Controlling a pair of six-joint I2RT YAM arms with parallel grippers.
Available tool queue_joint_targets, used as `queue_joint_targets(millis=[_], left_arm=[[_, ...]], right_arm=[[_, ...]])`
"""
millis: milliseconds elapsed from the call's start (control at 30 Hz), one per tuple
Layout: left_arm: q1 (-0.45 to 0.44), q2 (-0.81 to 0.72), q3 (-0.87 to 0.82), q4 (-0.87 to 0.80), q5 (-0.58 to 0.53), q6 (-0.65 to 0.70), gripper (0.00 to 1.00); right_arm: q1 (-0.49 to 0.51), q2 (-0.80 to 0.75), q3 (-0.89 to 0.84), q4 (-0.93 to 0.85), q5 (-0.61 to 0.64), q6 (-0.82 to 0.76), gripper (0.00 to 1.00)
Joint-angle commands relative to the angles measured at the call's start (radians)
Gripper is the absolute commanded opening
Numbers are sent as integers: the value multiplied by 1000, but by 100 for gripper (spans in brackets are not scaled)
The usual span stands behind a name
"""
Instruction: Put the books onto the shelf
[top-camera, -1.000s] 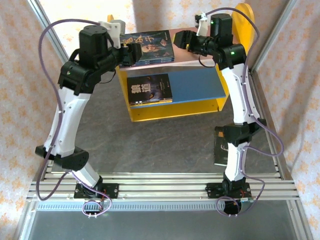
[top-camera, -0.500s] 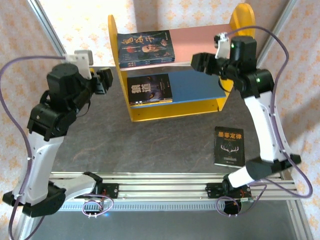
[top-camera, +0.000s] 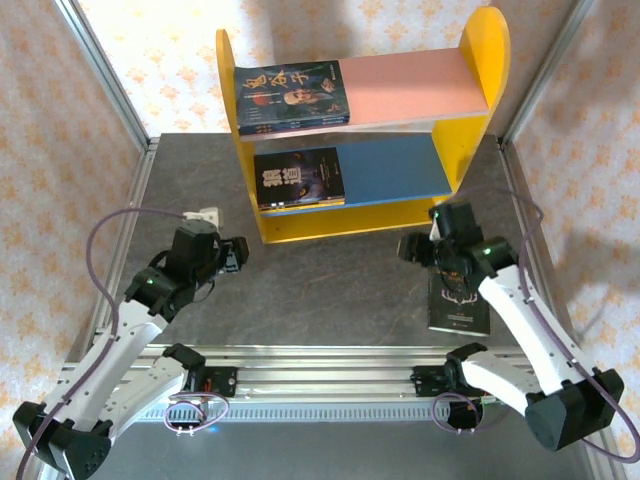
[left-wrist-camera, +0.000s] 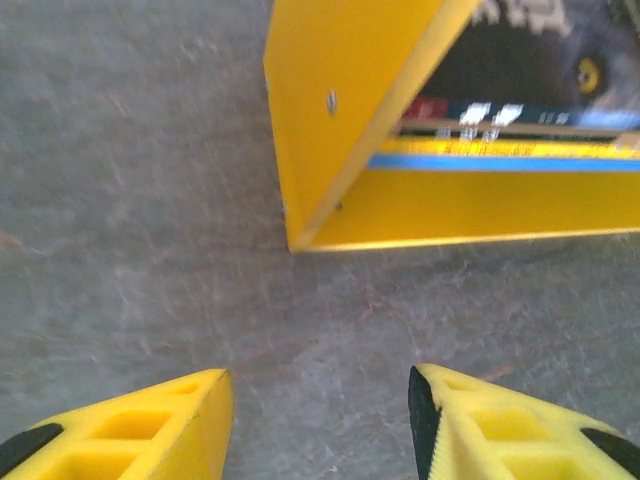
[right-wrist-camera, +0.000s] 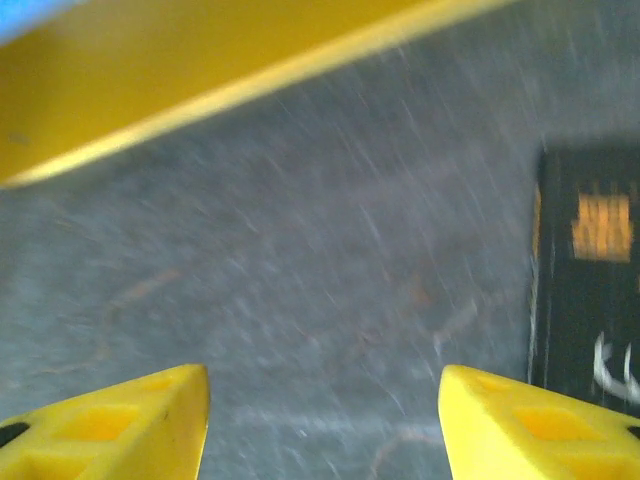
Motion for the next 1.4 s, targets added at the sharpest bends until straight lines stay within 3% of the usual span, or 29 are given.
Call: queue_joint_targets(millis=[0, 233, 467, 667, 967, 1367], left_arm=[[-44, 3, -25, 185, 9, -74, 51], [-145, 142, 18, 247, -13, -55, 51], [-175, 203, 5, 311, 14, -85, 51], [-182, 244, 11, 316, 11, -86, 50], [-195, 252, 8, 327, 18, -115, 50], [-220, 435, 139, 202, 46, -104, 47]], right_arm=[[12, -34, -105, 4, 75, 154, 61], [25, -31, -183, -72, 274, 262, 66], [24, 13, -220, -43, 370, 302, 75], [22, 101, -246, 53, 326, 291, 83], [-8, 145, -262, 73, 355, 271, 88], [-2, 263, -272, 188, 164, 191, 78]])
